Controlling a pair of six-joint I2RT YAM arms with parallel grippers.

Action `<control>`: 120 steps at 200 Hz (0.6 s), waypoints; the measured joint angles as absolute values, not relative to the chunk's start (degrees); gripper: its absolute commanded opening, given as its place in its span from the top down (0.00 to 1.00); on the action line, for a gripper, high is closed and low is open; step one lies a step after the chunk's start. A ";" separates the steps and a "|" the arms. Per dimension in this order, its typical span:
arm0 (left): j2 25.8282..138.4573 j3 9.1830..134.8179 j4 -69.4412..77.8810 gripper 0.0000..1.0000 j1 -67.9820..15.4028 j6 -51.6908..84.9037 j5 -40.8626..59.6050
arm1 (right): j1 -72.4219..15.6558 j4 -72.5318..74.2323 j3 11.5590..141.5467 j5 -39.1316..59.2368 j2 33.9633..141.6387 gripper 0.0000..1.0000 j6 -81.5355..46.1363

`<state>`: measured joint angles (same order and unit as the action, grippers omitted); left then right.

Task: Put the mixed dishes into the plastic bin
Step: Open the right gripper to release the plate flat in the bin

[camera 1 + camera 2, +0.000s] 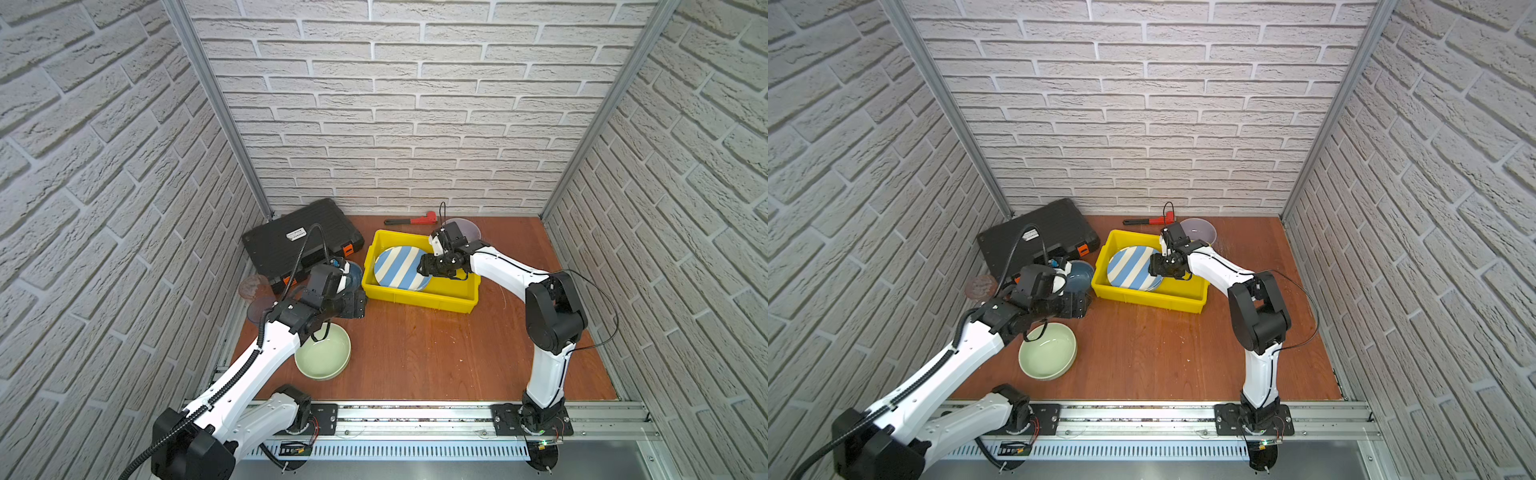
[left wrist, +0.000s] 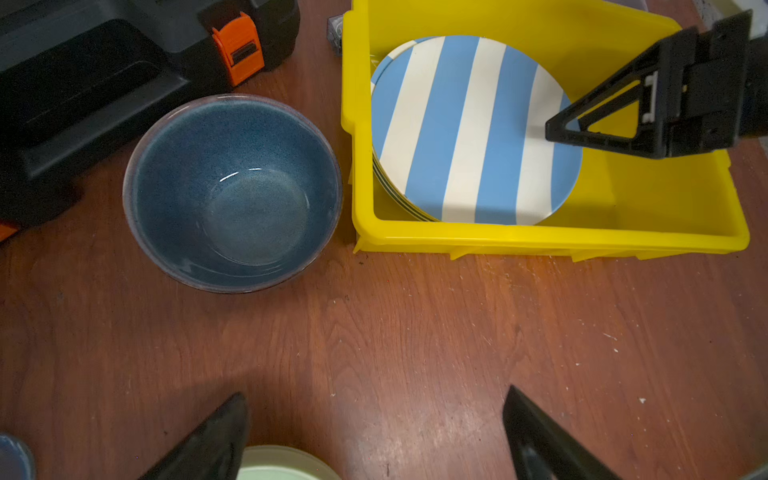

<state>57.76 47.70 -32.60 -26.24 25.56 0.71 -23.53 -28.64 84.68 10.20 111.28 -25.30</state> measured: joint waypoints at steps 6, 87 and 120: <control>57.76 47.70 -32.60 0.05 -26.24 25.58 0.73 | -23.62 -28.77 84.79 10.07 111.53 0.38 -25.21; 57.76 47.70 -32.64 0.05 -26.02 25.58 0.91 | -24.53 -29.87 85.43 7.51 113.14 0.37 -24.80; 57.76 47.70 -32.62 0.05 -26.02 25.58 0.91 | -24.71 -30.04 85.45 6.98 113.14 0.36 -24.64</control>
